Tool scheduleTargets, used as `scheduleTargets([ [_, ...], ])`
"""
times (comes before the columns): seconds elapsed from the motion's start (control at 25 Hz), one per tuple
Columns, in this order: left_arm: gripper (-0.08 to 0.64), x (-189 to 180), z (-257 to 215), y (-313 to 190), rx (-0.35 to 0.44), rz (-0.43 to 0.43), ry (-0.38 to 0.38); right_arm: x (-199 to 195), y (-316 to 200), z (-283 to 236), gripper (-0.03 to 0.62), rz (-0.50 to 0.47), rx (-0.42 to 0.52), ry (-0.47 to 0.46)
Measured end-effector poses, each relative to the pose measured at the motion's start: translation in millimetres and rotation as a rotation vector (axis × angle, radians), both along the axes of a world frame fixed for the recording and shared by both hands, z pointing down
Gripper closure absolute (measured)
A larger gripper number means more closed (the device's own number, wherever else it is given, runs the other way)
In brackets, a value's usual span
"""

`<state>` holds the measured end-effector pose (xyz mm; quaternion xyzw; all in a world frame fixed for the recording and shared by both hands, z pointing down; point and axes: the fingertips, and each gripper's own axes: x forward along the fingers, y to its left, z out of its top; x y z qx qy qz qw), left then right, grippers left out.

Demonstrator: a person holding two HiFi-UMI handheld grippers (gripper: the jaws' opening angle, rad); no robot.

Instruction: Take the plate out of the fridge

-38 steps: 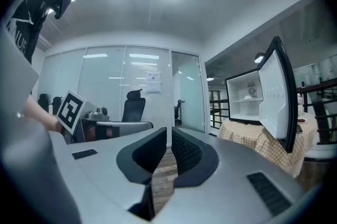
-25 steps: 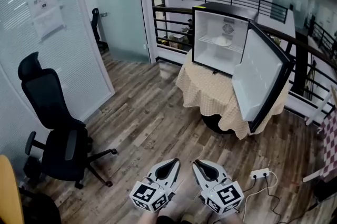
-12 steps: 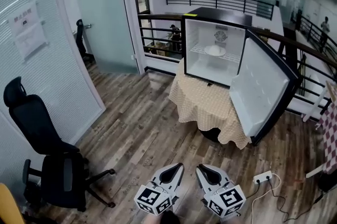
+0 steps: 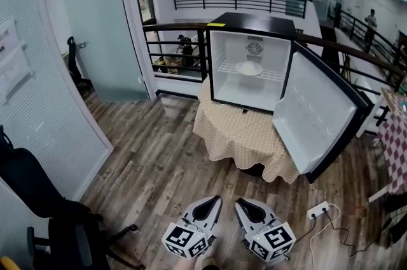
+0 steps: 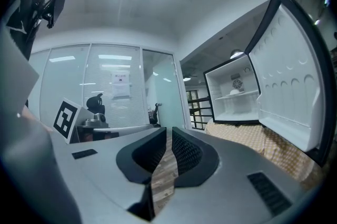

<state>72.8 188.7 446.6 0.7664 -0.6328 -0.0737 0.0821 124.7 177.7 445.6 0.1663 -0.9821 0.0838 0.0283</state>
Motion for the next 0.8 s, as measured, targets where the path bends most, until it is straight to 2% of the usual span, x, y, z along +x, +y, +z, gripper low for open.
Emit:
scheduleTargets([
  [0.4,0.549,-47,-3,-23,0.012,0.081,-0.020,-50,-27,-2,0.540,0.094,0.008,-0.022],
  [0.8,0.549,-71,-4,-46,0.032,0.119,-0.027,-69,-44,1,0.540,0.141,0.023,-0.017],
])
